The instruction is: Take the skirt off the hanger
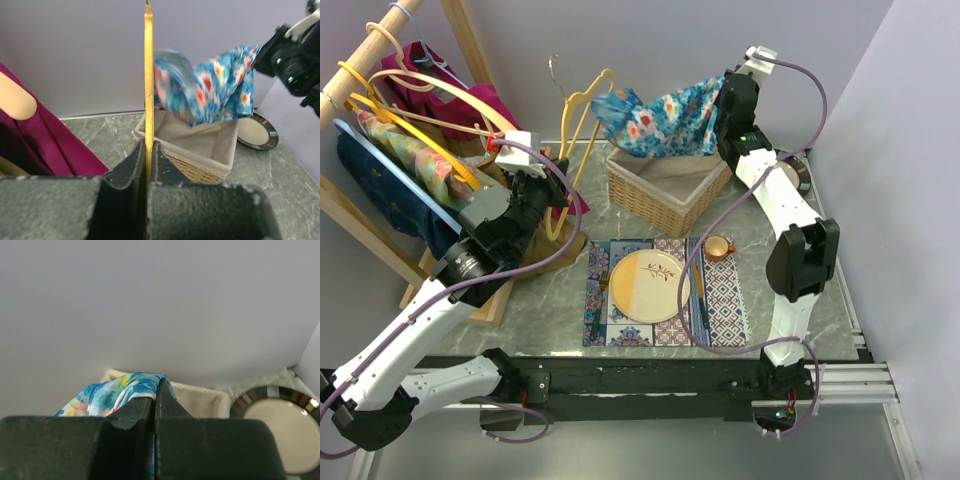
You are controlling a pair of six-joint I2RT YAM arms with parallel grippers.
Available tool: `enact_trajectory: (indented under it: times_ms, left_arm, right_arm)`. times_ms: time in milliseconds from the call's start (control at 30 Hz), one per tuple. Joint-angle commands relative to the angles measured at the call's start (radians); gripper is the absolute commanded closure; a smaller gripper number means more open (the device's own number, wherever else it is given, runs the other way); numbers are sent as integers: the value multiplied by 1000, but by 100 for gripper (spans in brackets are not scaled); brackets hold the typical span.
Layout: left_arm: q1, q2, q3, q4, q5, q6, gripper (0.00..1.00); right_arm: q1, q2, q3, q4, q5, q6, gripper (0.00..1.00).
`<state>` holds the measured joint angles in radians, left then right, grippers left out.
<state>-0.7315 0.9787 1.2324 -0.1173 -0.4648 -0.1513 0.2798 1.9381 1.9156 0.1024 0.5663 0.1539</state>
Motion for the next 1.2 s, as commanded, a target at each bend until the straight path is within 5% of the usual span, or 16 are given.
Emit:
enact_trajectory:
  times_ms: [0, 267, 367, 467, 667, 833, 1000, 1167]
  left_arm:
    - [6, -23, 19, 82, -15, 9, 99]
    - [12, -37, 9, 90, -21, 16, 99]
    - [15, -40, 4, 91, -21, 16, 99]
    - [20, -38, 6, 91, -14, 13, 99]
    - [20, -40, 4, 90, -1, 10, 99]
    - [23, -41, 3, 91, -11, 15, 99]
    - [29, -40, -10, 105, -20, 19, 99]
    - [30, 0, 18, 104, -80, 3, 99]
  right_arm:
    - [-34, 56, 57, -30, -23, 53, 100]
    - [-39, 99, 59, -58, -117, 93, 100]
    - [-37, 114, 89, -85, -166, 92, 92]
    - [-37, 137, 123, -93, -194, 82, 100]
    - [-39, 202, 200, -96, -80, 26, 100]
    - [-19, 177, 116, -72, -189, 48, 98]
    - [28, 174, 111, -150, -392, 56, 67]
    - [50, 59, 73, -245, -411, 131, 22]
